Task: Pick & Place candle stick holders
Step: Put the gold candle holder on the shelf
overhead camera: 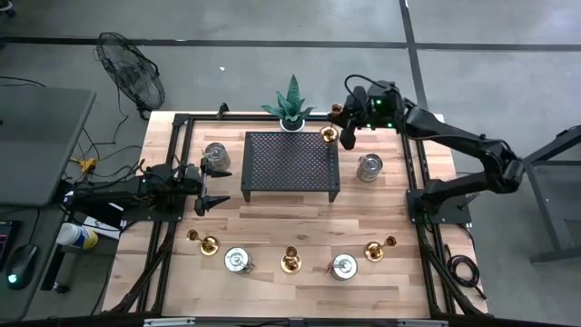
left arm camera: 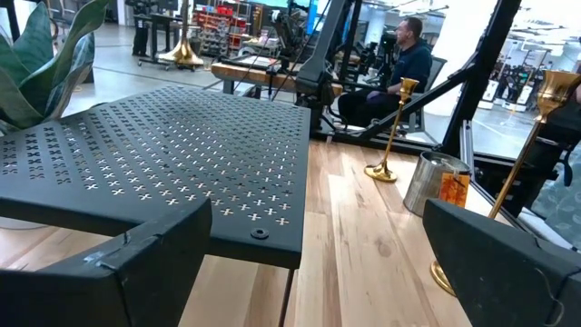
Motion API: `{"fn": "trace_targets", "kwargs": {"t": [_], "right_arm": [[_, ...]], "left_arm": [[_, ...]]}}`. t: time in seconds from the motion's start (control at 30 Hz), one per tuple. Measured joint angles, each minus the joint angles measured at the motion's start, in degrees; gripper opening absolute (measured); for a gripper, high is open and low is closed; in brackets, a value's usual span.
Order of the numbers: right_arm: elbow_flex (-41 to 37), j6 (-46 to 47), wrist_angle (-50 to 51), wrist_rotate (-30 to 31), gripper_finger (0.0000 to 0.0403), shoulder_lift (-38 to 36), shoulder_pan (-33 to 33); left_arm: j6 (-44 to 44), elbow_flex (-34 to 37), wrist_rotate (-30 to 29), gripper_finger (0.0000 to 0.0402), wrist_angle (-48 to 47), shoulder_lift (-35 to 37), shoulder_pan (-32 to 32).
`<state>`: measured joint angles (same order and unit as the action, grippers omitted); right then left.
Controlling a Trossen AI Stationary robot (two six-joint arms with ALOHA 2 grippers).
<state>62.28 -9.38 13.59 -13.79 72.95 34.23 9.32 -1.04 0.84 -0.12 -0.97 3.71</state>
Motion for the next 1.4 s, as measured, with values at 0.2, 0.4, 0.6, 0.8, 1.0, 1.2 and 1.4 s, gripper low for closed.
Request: {"fn": "trace_targets", "kwargs": {"t": [0.2, 0.4, 0.6, 0.8, 1.0, 1.2, 1.4], "right_arm": [[0.0, 0.2, -2.5, 0.0, 0.0036, 2.7, -1.0], [0.0, 0.4, -2.2, 0.2, 0.0039, 2.9, -1.8], [-1.1, 0.4, -2.2, 0.8, 0.0041, 2.9, -1.8], [-2.2, 0.5, -2.2, 1.3, 0.0034, 2.9, -1.8], [-2.2, 0.5, -4.0, 1.4, 0.0043, 2.9, -1.8], [-2.2, 0.5, -3.9, 1.4, 0.0036, 3.3, -1.6], [-2.2, 1.1, -4.7, 2.2, 0.0037, 4.0, -1.6]], "left_arm": [[0.0, 0.0, 0.0, 0.0392, 0.0, 0.0, 0.0], [0.0, 0.0, 0.0, 0.0392, 0.0, 0.0, 0.0], [0.0, 0.0, 0.0, 0.0392, 0.0, 0.0, 0.0], [0.0, 0.0, 0.0, 0.0392, 0.0, 0.0, 0.0], [0.0, 0.0, 0.0, 0.0392, 0.0, 0.0, 0.0], [0.0, 0.0, 0.0, 0.0392, 0.0, 0.0, 0.0], [0.0, 0.0, 0.0, 0.0392, 0.0, 0.0, 0.0]]}}
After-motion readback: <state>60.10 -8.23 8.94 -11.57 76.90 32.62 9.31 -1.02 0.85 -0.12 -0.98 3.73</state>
